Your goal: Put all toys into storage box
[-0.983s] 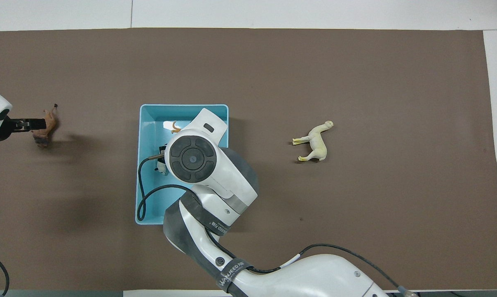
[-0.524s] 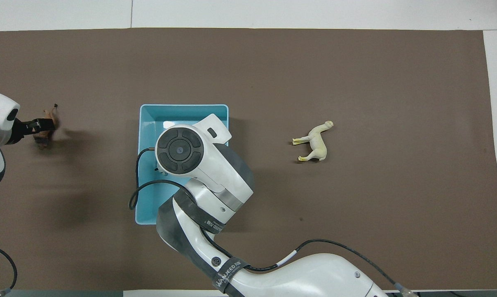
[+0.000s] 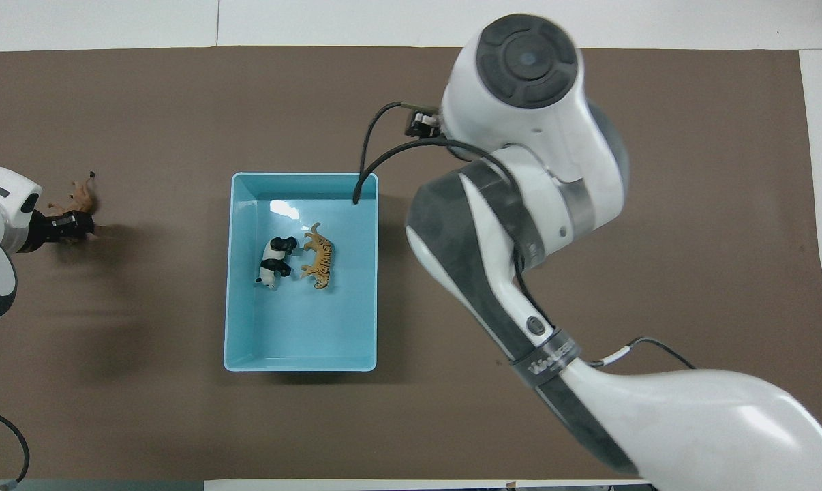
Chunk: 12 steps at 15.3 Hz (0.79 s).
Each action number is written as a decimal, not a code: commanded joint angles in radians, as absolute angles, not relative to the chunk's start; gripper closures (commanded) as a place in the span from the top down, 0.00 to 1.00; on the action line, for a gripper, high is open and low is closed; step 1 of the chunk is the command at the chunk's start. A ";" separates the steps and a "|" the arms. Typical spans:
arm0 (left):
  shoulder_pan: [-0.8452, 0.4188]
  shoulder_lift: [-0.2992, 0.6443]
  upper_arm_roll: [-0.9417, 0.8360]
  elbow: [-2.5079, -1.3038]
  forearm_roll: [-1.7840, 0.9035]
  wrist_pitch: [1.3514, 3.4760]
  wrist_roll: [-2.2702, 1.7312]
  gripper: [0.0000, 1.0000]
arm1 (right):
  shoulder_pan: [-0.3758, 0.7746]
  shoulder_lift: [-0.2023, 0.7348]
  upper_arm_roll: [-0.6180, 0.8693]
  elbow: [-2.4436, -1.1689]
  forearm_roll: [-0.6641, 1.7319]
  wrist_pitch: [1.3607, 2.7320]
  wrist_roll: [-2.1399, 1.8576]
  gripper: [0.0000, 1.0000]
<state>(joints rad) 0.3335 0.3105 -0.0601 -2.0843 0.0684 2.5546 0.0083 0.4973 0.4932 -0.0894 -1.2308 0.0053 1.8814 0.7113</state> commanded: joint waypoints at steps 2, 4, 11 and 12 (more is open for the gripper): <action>0.334 0.305 -0.060 -2.076 0.075 2.540 -0.005 0.00 | 0.384 0.454 -0.074 -1.354 0.008 1.910 0.513 1.00; 0.316 0.299 -0.061 -2.019 0.075 2.466 -0.011 0.00 | 0.365 0.410 -0.072 -1.469 0.012 1.965 0.462 1.00; 0.004 0.180 -0.071 -1.821 0.066 2.018 -0.409 0.00 | 0.356 0.331 -0.069 -1.761 0.015 2.140 0.299 1.00; -0.044 0.161 -0.072 -1.821 0.066 1.994 -0.473 0.00 | 0.360 0.331 -0.068 -1.779 0.020 2.149 0.288 1.00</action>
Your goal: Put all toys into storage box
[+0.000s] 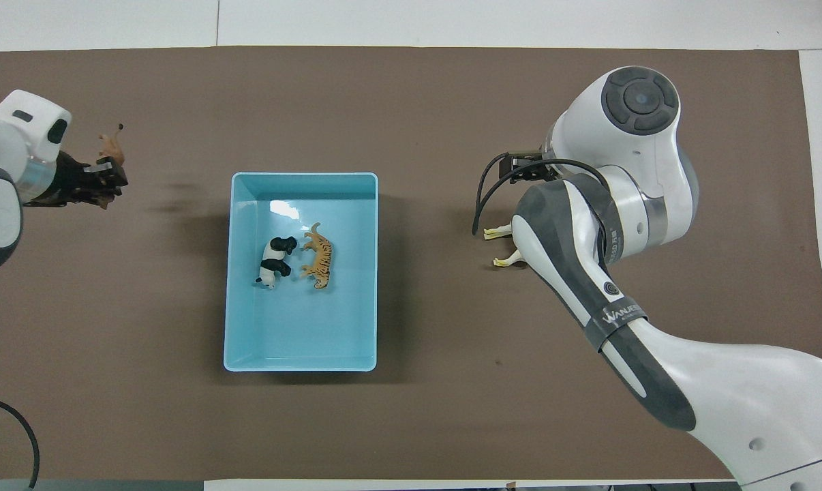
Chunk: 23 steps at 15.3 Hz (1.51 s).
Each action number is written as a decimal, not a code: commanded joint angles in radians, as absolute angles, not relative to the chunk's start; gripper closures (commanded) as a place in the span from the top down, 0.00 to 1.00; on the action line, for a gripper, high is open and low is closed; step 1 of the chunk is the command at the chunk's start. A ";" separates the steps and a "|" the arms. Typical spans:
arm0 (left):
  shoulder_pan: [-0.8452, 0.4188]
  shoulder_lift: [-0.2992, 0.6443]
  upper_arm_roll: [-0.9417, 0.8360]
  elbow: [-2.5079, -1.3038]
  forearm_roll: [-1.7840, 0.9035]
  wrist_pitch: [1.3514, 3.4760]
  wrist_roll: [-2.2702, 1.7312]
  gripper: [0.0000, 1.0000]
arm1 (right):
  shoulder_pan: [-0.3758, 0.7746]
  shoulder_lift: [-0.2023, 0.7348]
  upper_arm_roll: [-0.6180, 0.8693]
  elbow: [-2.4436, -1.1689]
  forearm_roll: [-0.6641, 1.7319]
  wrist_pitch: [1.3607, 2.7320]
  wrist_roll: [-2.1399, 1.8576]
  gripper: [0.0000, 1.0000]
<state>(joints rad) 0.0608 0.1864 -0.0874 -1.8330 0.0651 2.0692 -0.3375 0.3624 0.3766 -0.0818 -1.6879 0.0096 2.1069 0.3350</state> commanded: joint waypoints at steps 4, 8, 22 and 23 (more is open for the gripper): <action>-0.243 0.103 -0.074 -1.882 0.064 1.936 -0.736 0.00 | 0.370 0.330 -0.060 -1.839 0.020 2.184 0.226 1.00; -0.369 0.035 -0.075 -2.043 0.063 2.046 -0.859 0.00 | 0.396 0.325 -0.060 -1.903 0.020 2.247 0.201 1.00; -0.175 -0.037 -0.060 -1.862 0.064 1.769 -0.447 1.00 | 0.396 0.318 -0.060 -2.040 0.020 2.405 0.092 1.00; -0.154 -0.037 -0.058 -1.820 0.064 1.711 -0.396 1.00 | 0.399 0.319 -0.061 -2.048 0.020 2.419 0.092 1.00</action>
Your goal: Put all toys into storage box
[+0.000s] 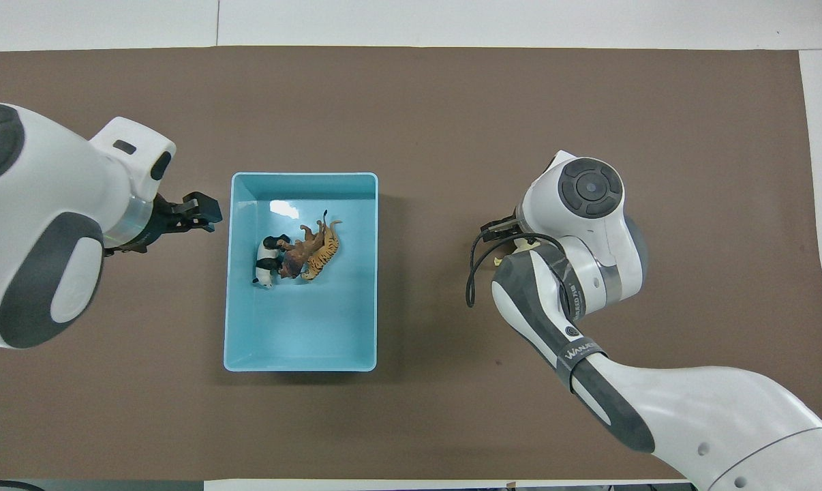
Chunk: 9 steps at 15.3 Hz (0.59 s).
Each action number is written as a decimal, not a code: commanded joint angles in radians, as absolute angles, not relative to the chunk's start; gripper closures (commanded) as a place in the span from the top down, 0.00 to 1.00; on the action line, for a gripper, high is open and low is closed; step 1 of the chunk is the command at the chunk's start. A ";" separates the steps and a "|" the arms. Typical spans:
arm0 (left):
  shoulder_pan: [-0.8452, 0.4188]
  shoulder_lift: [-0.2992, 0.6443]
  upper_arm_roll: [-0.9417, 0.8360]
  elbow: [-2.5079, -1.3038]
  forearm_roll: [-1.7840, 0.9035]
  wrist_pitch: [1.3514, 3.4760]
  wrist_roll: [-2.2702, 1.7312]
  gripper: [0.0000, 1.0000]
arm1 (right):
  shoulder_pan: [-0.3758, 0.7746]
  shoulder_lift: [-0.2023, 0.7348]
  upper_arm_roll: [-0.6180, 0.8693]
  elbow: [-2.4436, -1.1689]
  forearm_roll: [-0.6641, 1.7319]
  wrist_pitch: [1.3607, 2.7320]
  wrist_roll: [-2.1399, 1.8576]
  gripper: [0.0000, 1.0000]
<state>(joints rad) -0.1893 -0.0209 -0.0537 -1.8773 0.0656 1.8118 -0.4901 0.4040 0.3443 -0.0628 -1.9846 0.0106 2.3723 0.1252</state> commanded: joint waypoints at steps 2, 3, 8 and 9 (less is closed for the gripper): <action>-0.098 -0.028 -0.057 -1.720 0.064 1.594 -0.245 1.00 | 0.400 0.319 -0.061 -2.051 0.020 2.425 0.091 1.00; -0.075 -0.014 -0.057 -1.671 0.063 1.553 -0.188 1.00 | 0.400 0.319 -0.061 -2.051 0.020 2.424 0.091 0.95; -0.040 -0.011 -0.058 -1.674 0.063 1.528 -0.135 1.00 | 0.449 0.311 -0.060 -2.043 0.020 2.363 0.113 1.00; -0.040 -0.012 -0.058 -1.674 0.063 1.528 -0.135 1.00 | 0.460 0.311 -0.060 -2.043 0.020 2.362 0.127 1.00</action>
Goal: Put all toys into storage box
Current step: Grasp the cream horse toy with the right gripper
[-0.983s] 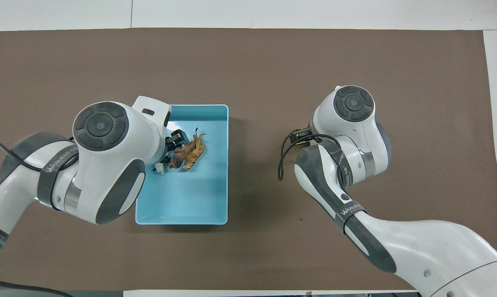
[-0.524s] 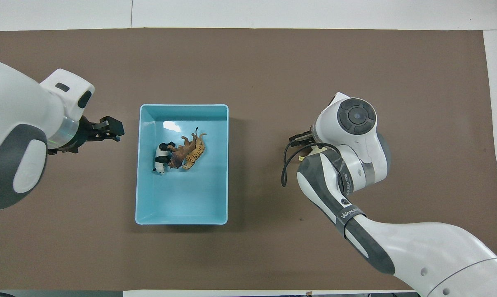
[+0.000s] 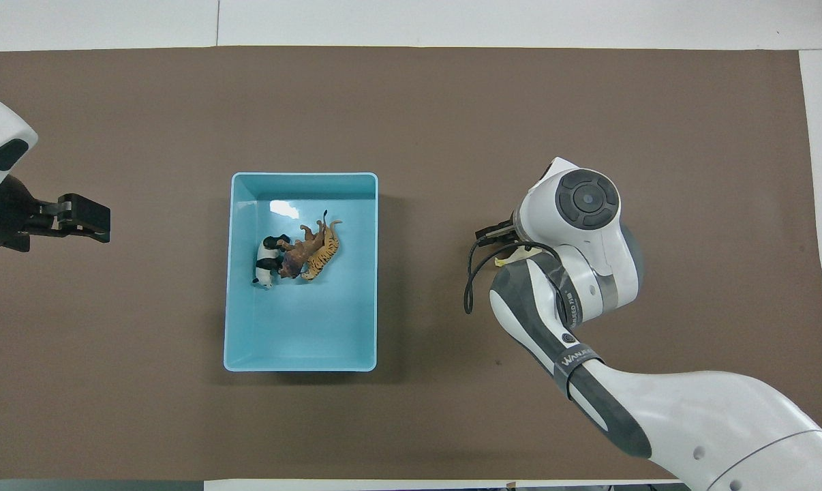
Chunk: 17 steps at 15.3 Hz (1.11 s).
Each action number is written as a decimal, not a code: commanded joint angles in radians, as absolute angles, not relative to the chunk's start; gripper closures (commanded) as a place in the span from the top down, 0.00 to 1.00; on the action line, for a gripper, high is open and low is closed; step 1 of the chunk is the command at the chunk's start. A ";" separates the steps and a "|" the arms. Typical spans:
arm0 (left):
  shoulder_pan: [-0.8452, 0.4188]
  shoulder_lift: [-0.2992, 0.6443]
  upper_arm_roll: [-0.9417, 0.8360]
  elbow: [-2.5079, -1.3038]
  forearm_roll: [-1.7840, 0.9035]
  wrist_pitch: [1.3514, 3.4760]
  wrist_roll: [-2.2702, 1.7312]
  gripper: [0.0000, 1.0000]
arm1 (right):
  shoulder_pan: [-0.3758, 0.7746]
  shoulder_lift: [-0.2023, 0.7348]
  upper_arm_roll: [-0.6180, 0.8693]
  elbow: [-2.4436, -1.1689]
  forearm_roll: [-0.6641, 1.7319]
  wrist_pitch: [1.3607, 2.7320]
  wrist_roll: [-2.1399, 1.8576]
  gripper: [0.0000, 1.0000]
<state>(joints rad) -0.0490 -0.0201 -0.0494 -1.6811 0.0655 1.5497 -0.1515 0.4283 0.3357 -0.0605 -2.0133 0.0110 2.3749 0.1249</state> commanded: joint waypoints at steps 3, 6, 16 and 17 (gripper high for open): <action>-0.017 -0.006 -0.057 -1.651 -0.010 1.540 -0.098 1.00 | 0.465 0.305 -0.061 -2.046 0.018 2.349 0.121 1.00; -0.017 -0.012 -0.057 -1.657 -0.017 1.554 -0.077 1.00 | 0.442 0.308 -0.061 -2.049 0.017 2.364 0.094 0.76; -0.029 -0.012 -0.061 -1.663 -0.012 1.551 -0.087 1.00 | 0.408 0.324 -0.061 -1.958 0.017 2.275 0.084 0.00; -0.029 -0.012 -0.061 -1.663 -0.012 1.551 -0.087 1.00 | 0.413 0.324 -0.061 -1.919 0.017 2.225 0.087 0.00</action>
